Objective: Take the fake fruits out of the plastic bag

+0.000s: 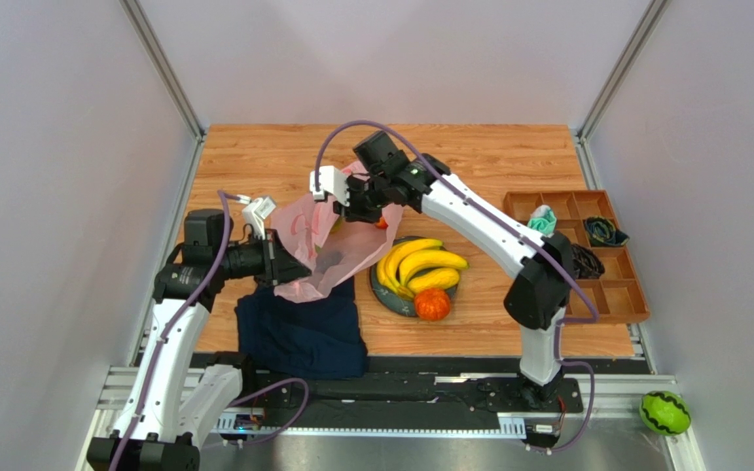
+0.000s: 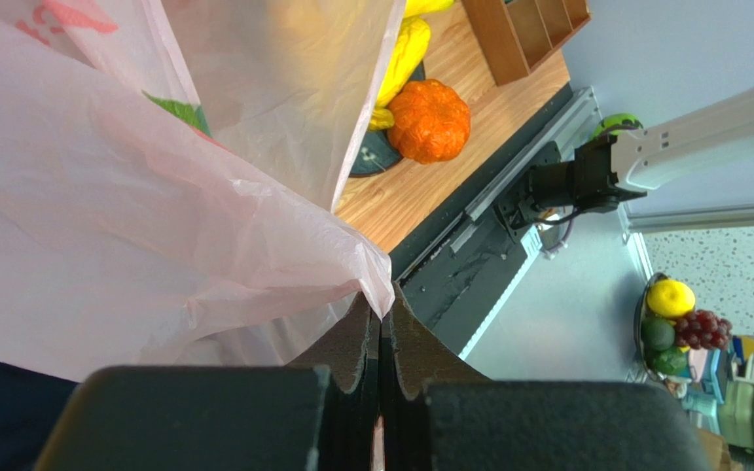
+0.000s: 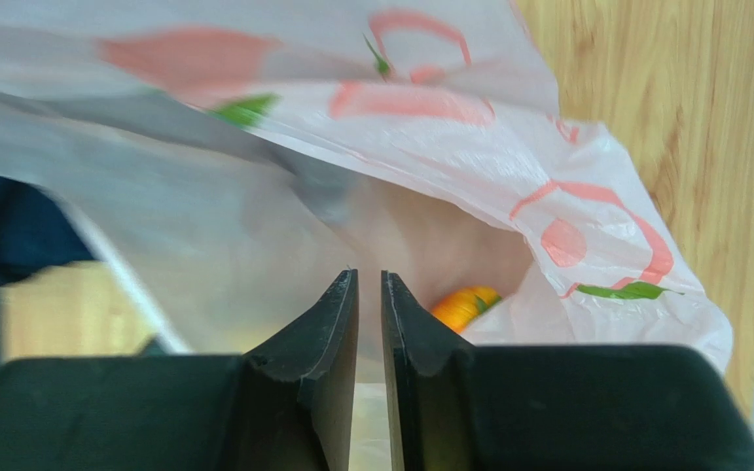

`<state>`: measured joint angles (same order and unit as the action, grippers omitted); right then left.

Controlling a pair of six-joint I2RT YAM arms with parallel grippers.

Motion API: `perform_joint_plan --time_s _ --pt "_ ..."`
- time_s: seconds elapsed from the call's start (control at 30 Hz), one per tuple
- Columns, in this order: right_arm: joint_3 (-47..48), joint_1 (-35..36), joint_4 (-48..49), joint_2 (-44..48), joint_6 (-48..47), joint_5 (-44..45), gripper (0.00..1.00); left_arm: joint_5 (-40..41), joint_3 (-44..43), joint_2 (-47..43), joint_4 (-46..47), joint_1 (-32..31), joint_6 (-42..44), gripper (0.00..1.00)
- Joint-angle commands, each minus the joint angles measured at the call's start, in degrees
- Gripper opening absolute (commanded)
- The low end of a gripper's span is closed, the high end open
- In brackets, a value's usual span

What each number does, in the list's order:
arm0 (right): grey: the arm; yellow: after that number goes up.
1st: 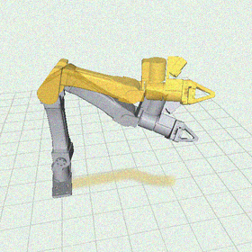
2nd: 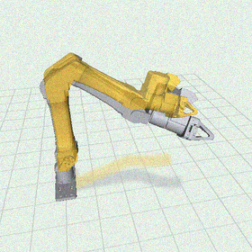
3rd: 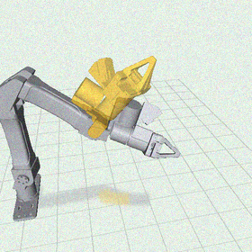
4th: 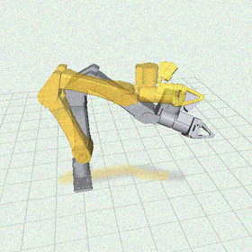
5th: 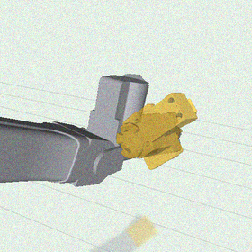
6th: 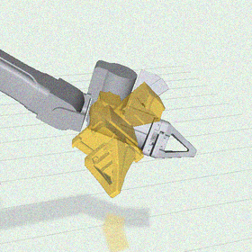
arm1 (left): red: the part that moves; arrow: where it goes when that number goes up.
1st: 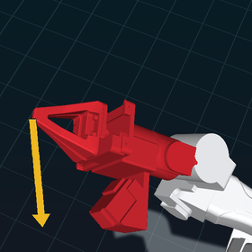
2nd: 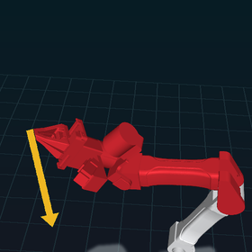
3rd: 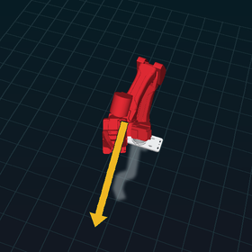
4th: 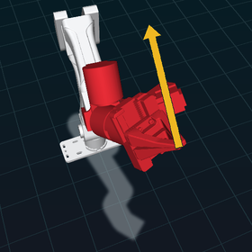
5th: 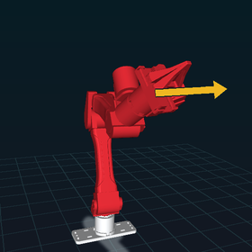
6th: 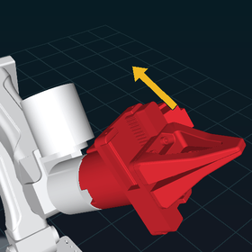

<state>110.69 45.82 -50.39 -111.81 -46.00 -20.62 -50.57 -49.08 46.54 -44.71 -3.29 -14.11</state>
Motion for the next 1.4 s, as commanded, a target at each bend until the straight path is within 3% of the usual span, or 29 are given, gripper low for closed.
perform_joint_plan --time_s 0.0,0.2,0.33,0.47,0.53,0.63,0.83,0.87,1.0,1.17,1.37 --pt "-2.94 0.4 0.38 3.88 9.17 -12.35 0.19 -1.64 -3.12 1.44 3.49 0.3 -0.83 0.0" --pt "-0.58 0.58 -0.23 -0.94 4.35 -0.77 0.22 -4.97 -4.53 0.74 2.87 0.21 -2.5 0.0" --pt "3.99 -1.0 -0.41 -8.31 3.89 5.67 0.29 -9.55 -12.23 -0.48 -0.36 0.21 -2.15 0.0" --pt "10.14 -1.61 -1.9 -13.33 7.14 11.74 0.36 -10.43 -26.83 -0.05 -15.81 0.21 8.44 0.0" --pt "12.7 -1.61 -3.39 -14.05 8.81 11.13 0.46 -10.61 -30.71 -1.1 -23.74 0.21 12.07 0.0" --pt "11.48 -1.09 -3.57 -13.44 11.01 11.57 0.64 -7.72 -27.4 -3.56 -27.89 0.3 15.6 0.0" --pt "1.66 0.05 -4.98 -8.87 12.5 7.62 0.75 -2.81 -11.75 -6.82 -18.67 1.62 7.87 0.0" --pt "-0.02 0.49 -4.46 -7.91 13.21 6.31 0.81 -1.48 -10.44 -6.82 -18.14 1.62 6.82 0.0" --pt "-10.48 3.74 -1.03 -1.76 17.95 9.97 0.85 1.61 -4.9 -5.94 -15.77 1.79 4.62 0.0" --pt "-26.73 6.21 12.58 11.34 19.54 13.67 0.88 0.56 -2.69 -6.73 -13.22 1.8 3.65 0.0" --pt "-22.37 5.25 16.47 6.63 17.79 18.15 0.87 -1.02 -1.9 -6.91 -11.37 1.8 3.12 0.0"
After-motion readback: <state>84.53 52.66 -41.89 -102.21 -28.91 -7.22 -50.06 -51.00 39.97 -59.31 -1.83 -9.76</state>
